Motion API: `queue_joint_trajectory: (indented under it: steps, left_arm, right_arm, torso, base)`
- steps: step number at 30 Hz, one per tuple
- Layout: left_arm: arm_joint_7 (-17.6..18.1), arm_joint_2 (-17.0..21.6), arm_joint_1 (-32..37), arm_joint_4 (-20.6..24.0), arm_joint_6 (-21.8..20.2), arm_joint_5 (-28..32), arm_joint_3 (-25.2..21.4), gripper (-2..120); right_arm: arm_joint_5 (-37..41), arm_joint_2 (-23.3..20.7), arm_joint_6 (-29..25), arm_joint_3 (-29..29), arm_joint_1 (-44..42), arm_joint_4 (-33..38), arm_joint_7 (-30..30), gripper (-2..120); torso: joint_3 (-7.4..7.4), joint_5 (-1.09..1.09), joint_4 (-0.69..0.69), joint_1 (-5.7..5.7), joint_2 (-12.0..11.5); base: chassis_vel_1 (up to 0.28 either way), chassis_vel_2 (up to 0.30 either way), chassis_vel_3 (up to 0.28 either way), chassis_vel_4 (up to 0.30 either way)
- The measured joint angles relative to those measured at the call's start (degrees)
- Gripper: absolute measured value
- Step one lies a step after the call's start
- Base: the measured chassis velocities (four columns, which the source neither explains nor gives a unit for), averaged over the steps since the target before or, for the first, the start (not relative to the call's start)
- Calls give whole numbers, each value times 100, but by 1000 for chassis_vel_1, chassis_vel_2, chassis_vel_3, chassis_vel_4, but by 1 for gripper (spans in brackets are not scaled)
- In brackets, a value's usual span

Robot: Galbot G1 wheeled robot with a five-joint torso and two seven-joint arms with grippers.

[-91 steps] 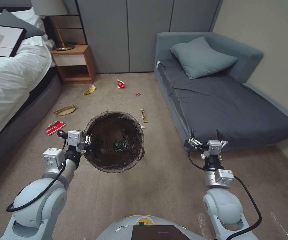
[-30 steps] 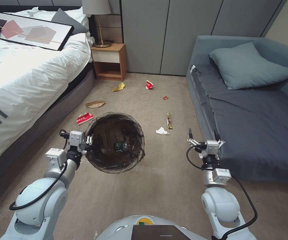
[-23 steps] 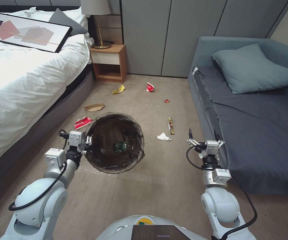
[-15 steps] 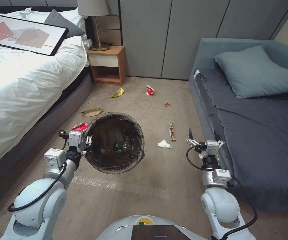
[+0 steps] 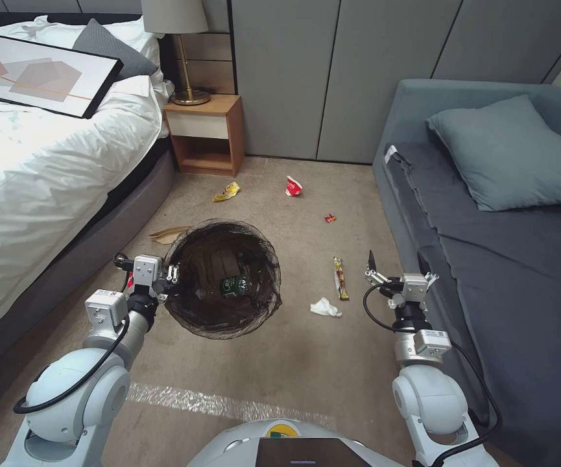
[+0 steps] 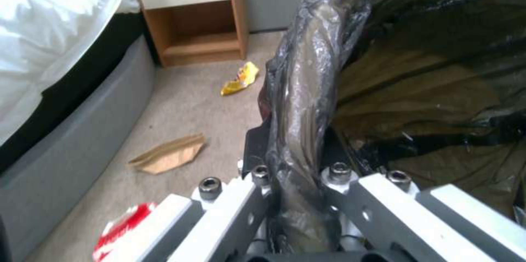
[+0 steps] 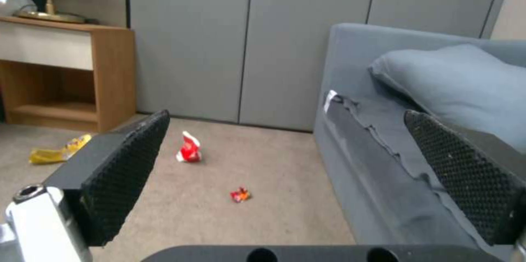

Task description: Pick up the trash bin, then pick up the garbage from the floor and place it into the trash bin.

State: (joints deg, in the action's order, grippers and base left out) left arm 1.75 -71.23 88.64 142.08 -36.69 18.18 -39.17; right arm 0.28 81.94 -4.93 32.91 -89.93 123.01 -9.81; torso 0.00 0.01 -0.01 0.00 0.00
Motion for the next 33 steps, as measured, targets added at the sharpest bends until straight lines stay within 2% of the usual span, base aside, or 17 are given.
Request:
queue_joint_trajectory:
  steps: [17,19,20,23,24,27,28,31,33]
  left_arm:
    - [13,10,-67,-75,6,15,-20,0]
    - [17,9,-79,-93,8,19,-10,0]
    - [17,9,-79,-93,8,19,-10,0]
    - [26,19,-82,-107,8,19,1,0]
    - [26,19,-82,-107,8,19,1,0]
    - [26,47,-85,-110,8,27,9,0]
    - [26,47,-85,-110,8,27,9,0]
    - [26,95,-81,-112,8,45,-4,0]
    - [26,107,-82,-113,8,50,-7,0]
  right_arm:
    - [42,-10,14,-24,24,10,-75,100]
    - [151,-104,370,-96,57,81,-288,100]
    - [151,-104,370,-96,57,81,-288,100]
    - [402,-417,1082,-186,251,149,-537,100]
    - [402,-417,1082,-186,251,149,-537,100]
    - [943,-800,1873,-249,636,86,-702,100]
    - [943,-800,1873,-249,636,86,-702,100]
    - [1359,-1067,2523,-370,1014,-19,-868,100]
    - [1425,-1117,2675,-401,1087,-26,-887,100]
  torso:
    - [1,-2,2,1,0]
    - [1,-1,-1,1,-1]
    - [1,-1,-1,1,-1]
    - [0,-1,1,0,0]
    - [0,-1,1,0,0]
    - [-1,-1,1,-1,0]
    - [-1,-1,1,-1,0]
    - [0,0,3,0,0]
    - [0,0,2,0,0]
  base:
    - [-174,182,181,-168]
    - [-116,63,70,-82]
    - [-97,63,40,-60]
    - [-2,2,13,-20]
    - [0,0,0,0]
    - [0,0,0,0]
    - [0,0,0,0]
    - [0,0,0,0]
    - [0,0,0,0]
